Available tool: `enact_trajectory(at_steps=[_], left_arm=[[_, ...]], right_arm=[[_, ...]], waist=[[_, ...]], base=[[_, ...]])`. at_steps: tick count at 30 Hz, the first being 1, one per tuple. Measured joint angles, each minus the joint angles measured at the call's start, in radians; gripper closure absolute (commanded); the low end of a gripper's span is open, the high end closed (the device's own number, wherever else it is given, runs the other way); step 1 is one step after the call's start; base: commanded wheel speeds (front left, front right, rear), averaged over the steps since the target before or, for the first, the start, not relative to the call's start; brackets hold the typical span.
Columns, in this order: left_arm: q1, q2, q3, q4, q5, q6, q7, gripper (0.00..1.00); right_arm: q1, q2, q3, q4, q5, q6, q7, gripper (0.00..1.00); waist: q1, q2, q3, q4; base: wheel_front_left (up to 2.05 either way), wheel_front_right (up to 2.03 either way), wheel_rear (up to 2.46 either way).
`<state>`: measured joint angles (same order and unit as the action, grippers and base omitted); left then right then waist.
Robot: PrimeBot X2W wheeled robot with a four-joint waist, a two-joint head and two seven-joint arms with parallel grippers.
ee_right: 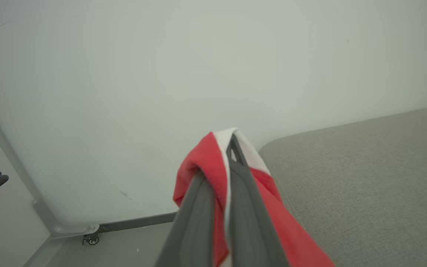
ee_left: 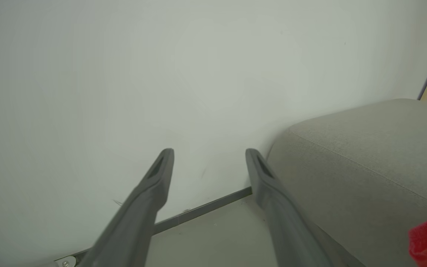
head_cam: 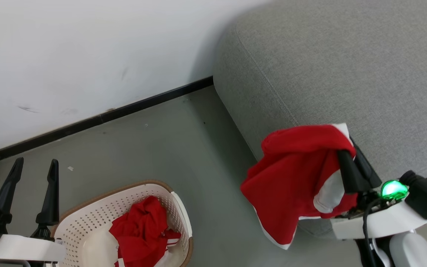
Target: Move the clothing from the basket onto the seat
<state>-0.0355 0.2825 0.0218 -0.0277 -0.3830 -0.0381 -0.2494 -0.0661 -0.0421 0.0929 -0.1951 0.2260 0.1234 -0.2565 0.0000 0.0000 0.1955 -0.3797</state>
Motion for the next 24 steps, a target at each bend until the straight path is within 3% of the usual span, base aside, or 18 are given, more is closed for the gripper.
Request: enact_trajectory(at_steps=[16, 24], left_arm=[[0.002, 0.017, 0.022, -0.025, 0.000, -0.010, 0.000, 0.00], [0.007, 0.048, 0.037, -0.047, 0.000, -0.016, 0.000, 0.00]], right_arm=[[-0.253, -0.004, -0.135, 0.052, 0.002, 0.000, 0.000, 1.00], [-0.413, -0.083, -0.223, 0.088, 0.010, 0.000, 0.025, 1.00]], waist=[[0.0000, 0.0000, 0.091, 0.004], [0.0000, 0.0000, 0.146, 0.025]], base=[[0.00, 0.00, 0.00], [0.00, 0.00, 0.00]])
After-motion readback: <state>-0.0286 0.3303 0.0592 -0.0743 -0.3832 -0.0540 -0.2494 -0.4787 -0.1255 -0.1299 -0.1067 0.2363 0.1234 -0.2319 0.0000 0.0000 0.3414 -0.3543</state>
